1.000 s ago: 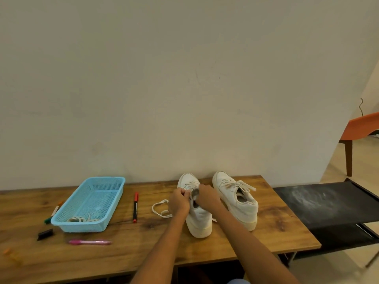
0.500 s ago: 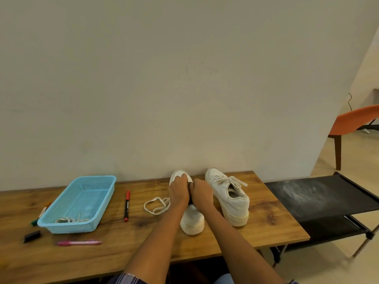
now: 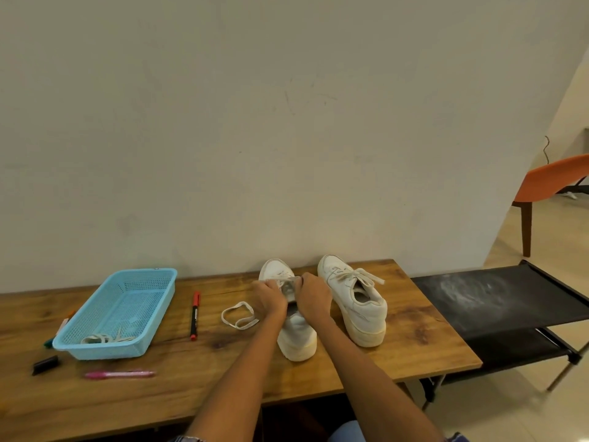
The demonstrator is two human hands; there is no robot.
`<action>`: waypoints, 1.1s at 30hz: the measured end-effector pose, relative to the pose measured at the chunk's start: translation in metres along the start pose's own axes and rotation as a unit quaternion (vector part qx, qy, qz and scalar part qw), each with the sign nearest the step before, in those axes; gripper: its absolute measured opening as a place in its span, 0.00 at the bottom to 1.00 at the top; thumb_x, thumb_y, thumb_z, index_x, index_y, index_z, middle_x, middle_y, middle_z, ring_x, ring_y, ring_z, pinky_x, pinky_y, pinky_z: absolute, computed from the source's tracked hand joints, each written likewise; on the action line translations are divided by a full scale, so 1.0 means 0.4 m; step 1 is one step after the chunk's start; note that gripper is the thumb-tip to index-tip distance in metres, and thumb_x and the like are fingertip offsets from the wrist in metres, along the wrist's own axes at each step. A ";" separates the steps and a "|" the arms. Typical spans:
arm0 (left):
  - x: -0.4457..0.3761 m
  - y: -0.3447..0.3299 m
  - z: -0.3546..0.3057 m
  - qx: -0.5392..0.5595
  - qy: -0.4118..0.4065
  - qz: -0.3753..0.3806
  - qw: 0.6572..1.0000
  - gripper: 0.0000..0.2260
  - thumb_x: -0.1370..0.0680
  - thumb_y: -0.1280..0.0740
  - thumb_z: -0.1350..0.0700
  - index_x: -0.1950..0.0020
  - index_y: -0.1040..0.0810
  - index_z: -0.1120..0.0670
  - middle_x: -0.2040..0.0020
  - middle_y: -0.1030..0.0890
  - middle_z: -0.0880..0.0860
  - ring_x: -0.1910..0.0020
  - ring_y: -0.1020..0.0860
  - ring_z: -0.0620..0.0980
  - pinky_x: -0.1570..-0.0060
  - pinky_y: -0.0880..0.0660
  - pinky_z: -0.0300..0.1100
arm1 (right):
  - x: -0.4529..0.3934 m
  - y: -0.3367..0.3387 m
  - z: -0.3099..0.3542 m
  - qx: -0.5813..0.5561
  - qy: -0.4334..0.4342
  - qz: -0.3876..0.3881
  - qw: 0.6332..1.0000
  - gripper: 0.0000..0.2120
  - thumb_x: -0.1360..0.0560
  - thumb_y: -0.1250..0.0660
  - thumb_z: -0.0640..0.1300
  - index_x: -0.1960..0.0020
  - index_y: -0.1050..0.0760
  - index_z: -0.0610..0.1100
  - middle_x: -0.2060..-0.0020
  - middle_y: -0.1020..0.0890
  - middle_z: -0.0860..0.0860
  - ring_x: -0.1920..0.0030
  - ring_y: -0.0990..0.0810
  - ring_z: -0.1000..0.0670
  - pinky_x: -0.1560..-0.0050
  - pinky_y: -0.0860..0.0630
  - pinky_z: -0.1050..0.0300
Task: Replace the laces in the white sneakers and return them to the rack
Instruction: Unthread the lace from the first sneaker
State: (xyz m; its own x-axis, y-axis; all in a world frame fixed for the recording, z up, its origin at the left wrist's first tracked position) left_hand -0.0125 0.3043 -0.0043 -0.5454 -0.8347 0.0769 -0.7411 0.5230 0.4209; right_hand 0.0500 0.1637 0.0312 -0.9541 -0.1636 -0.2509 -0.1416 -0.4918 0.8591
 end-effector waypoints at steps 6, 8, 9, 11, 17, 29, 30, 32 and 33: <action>0.028 -0.023 -0.152 -0.160 -0.388 0.051 0.906 0.13 0.23 0.35 0.50 0.43 0.25 0.56 0.44 0.23 0.52 0.44 0.28 0.50 0.52 0.32 0.37 | -0.001 -0.002 0.017 0.042 0.020 0.015 0.999 0.11 0.18 0.46 0.43 0.48 0.26 0.41 0.51 0.20 0.47 0.53 0.20 0.49 0.58 0.28 0.60; 0.022 -0.050 -0.164 -0.239 -0.399 0.081 0.881 0.12 0.23 0.36 0.48 0.46 0.22 0.54 0.47 0.21 0.51 0.44 0.27 0.49 0.55 0.32 0.36 | -0.001 -0.007 0.020 0.053 0.026 0.028 0.998 0.10 0.18 0.46 0.42 0.47 0.26 0.41 0.50 0.20 0.47 0.52 0.21 0.50 0.59 0.30 0.61; 0.022 -0.057 -0.169 -0.274 -0.396 0.086 0.872 0.11 0.22 0.37 0.49 0.48 0.20 0.54 0.48 0.20 0.51 0.45 0.26 0.49 0.56 0.31 0.37 | 0.000 -0.008 0.024 0.062 0.034 0.033 0.997 0.10 0.19 0.46 0.41 0.46 0.27 0.41 0.49 0.20 0.47 0.51 0.21 0.50 0.59 0.31 0.61; 0.011 -0.059 -0.167 -0.304 -0.374 0.079 0.873 0.09 0.23 0.37 0.52 0.52 0.19 0.54 0.53 0.18 0.53 0.50 0.23 0.51 0.61 0.31 0.39 | 0.005 -0.005 0.025 0.066 0.035 0.035 0.997 0.09 0.19 0.45 0.40 0.45 0.27 0.41 0.49 0.21 0.47 0.51 0.21 0.50 0.59 0.32 0.62; -0.006 -0.010 -0.093 0.240 -0.059 0.086 0.965 0.09 0.21 0.38 0.60 0.59 0.22 0.59 0.63 0.21 0.54 0.64 0.23 0.50 0.69 0.29 0.36 | 0.010 0.004 0.010 0.025 -0.001 0.016 1.000 0.10 0.18 0.46 0.44 0.48 0.27 0.41 0.52 0.19 0.47 0.53 0.20 0.49 0.59 0.27 0.60; -0.007 -0.046 -0.141 -0.293 -0.289 0.129 0.902 0.14 0.20 0.42 0.46 0.48 0.23 0.55 0.47 0.19 0.55 0.47 0.22 0.55 0.51 0.29 0.45 | 0.012 0.000 0.011 0.039 0.012 0.012 0.999 0.09 0.19 0.44 0.43 0.45 0.27 0.41 0.49 0.20 0.47 0.50 0.20 0.50 0.54 0.25 0.61; -0.011 -0.046 -0.140 -0.289 -0.287 0.131 0.904 0.15 0.21 0.41 0.45 0.49 0.22 0.55 0.48 0.18 0.54 0.47 0.22 0.55 0.51 0.29 0.45 | 0.012 0.000 0.011 0.040 0.012 0.011 0.999 0.09 0.19 0.44 0.43 0.45 0.27 0.42 0.49 0.20 0.47 0.50 0.20 0.50 0.54 0.25 0.61; -0.010 -0.042 -0.140 -0.272 -0.292 0.126 0.909 0.15 0.22 0.38 0.43 0.50 0.22 0.54 0.50 0.18 0.52 0.49 0.21 0.53 0.51 0.28 0.44 | 0.008 -0.003 0.008 0.046 0.010 0.016 0.999 0.09 0.19 0.44 0.43 0.46 0.27 0.42 0.49 0.20 0.47 0.51 0.20 0.50 0.55 0.26 0.61; -0.005 -0.043 -0.136 -0.266 -0.287 0.134 0.911 0.15 0.23 0.37 0.43 0.50 0.23 0.54 0.50 0.19 0.52 0.50 0.21 0.52 0.51 0.28 0.43 | 0.007 -0.003 0.012 0.051 0.014 0.017 0.998 0.08 0.19 0.44 0.43 0.46 0.27 0.42 0.49 0.20 0.47 0.51 0.20 0.50 0.56 0.27 0.62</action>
State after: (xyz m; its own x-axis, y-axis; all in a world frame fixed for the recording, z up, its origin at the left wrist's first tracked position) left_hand 0.0225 0.2875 0.0374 -0.9063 -0.3828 -0.1789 -0.3399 0.4089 0.8469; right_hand 0.0463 0.1678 0.0315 -0.9513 -0.2030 -0.2320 -0.1370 -0.3959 0.9080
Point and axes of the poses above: each hand's wrist, its own x-axis away from the middle knuckle, its own y-axis out of the back of the hand, z = x × y, the point moved 10 cm from there along -x, towards the middle knuckle
